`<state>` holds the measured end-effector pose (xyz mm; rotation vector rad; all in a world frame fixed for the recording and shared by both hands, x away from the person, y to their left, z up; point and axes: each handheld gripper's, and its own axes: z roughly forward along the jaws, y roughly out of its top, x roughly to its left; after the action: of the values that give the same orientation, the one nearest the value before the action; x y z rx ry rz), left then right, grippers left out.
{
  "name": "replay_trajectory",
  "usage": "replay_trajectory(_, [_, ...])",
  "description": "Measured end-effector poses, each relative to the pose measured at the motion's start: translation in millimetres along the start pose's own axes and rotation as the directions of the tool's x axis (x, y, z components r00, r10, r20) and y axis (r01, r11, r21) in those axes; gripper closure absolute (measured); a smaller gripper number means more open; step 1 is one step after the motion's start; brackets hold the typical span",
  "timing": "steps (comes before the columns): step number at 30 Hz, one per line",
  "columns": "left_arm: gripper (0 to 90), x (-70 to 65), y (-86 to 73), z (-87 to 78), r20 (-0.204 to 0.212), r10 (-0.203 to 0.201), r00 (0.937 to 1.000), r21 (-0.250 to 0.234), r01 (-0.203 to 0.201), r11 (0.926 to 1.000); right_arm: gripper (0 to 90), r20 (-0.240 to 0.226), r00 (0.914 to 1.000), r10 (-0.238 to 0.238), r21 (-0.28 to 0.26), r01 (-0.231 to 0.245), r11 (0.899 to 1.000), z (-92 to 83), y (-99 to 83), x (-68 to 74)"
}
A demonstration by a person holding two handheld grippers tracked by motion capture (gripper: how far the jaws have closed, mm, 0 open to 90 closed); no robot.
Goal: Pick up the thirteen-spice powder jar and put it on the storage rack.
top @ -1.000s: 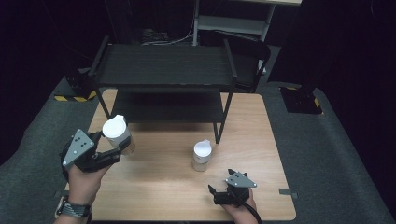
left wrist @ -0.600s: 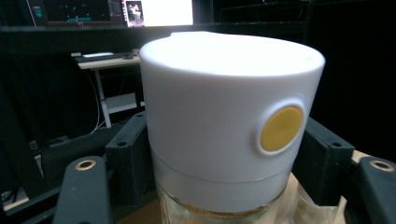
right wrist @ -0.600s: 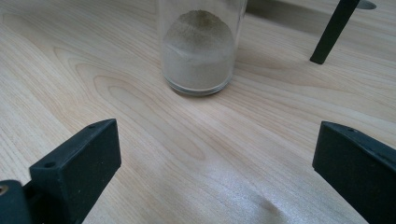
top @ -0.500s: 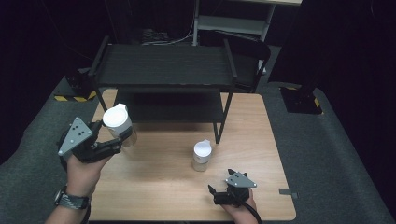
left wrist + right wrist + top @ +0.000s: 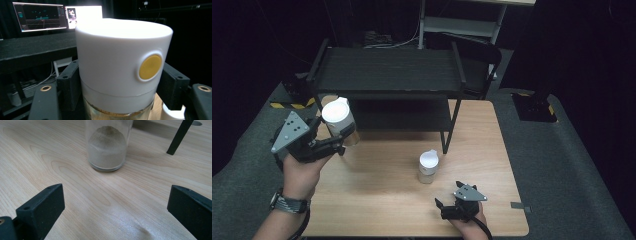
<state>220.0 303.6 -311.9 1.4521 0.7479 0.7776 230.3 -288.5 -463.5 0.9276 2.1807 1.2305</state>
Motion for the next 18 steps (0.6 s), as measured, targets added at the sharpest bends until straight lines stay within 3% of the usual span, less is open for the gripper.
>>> replay_trajectory(10, [30.3,-0.6,20.8,9.7,0.003,0.026,0.9996,-0.015,-0.026,0.9995,0.7,-0.002,1.0000,0.002,0.000,-0.002,1.000,0.0,0.0,-0.5])
replay_trajectory(18, [30.4,4.2,35.5,19.3,0.004,0.013,0.9999,-0.029,-0.013,0.9995,0.7,-0.005,1.0000,-0.001,-0.004,0.001,1.000,-0.3,-0.7,-0.9])
